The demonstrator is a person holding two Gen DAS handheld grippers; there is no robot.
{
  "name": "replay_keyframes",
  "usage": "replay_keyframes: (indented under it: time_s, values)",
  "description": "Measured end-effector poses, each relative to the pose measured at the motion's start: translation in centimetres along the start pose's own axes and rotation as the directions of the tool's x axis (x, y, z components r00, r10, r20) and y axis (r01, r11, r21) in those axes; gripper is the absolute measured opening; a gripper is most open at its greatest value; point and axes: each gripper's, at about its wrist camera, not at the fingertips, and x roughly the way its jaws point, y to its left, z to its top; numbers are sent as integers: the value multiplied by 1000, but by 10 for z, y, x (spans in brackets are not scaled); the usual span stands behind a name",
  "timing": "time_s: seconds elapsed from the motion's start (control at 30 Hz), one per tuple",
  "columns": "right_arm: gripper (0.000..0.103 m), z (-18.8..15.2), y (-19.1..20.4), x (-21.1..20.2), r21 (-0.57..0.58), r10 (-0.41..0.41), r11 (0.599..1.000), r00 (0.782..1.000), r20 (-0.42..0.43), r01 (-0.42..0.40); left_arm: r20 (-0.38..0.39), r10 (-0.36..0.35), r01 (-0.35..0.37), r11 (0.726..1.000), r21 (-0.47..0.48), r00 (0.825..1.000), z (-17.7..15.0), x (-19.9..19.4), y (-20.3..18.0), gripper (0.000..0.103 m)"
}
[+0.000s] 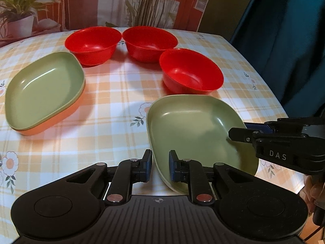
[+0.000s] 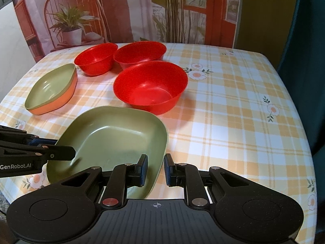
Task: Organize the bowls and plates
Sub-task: 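Lift the second green plate with the left tool toward the plate stack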
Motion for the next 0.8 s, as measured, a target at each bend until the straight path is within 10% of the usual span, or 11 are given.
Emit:
replay_keyframes:
  time_s: [0.8]
  values:
    - [17,32,79,-2,-14,32,999,998,49,-31,107,32,-23,996,-87,994,0,-53,68,19]
